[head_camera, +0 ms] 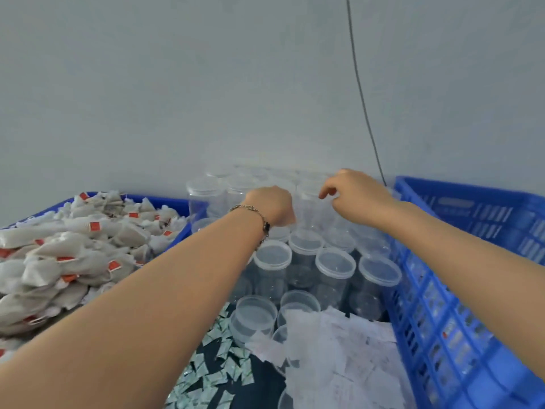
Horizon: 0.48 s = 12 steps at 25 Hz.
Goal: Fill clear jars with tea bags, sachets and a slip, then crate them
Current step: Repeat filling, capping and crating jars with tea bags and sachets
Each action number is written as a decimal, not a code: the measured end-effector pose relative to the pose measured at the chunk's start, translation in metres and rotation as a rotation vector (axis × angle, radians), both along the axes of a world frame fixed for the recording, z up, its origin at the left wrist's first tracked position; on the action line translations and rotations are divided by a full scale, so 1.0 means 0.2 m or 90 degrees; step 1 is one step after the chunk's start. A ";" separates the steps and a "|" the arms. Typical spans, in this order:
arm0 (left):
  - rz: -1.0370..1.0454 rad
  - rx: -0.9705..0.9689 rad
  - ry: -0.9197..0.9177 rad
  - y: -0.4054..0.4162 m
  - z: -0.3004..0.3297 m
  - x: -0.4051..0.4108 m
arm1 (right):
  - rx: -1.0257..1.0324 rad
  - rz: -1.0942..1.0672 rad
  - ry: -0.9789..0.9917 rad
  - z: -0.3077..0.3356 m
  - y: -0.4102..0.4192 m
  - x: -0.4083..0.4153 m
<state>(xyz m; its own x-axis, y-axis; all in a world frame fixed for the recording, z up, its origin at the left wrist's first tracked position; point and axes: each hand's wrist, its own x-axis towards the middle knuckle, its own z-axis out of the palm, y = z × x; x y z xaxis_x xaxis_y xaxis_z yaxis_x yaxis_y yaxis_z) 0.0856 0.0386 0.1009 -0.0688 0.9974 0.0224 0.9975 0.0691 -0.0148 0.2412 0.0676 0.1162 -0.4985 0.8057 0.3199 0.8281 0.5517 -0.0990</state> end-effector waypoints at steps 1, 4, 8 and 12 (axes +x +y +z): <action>0.018 0.005 -0.022 0.01 -0.04 -0.05 | -0.042 -0.003 0.015 -0.05 0.03 -0.07; 0.032 0.047 -0.090 0.08 -0.19 -0.15 | -0.226 -0.055 0.110 -0.25 0.13 -0.26; 0.021 0.071 -0.327 0.16 -0.33 -0.22 | -0.373 -0.159 0.368 -0.49 0.20 -0.44; 0.041 0.129 -0.463 0.24 -0.37 -0.23 | -0.304 -0.204 0.475 -0.58 0.29 -0.52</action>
<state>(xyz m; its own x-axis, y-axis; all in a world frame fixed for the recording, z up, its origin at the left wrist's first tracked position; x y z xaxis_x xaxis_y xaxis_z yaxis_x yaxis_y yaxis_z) 0.0395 0.0857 0.0265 -0.1939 0.9723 0.1309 0.7445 0.0590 0.6650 0.1369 0.1259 0.0012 -0.0291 0.9973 0.0672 0.5644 0.0719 -0.8224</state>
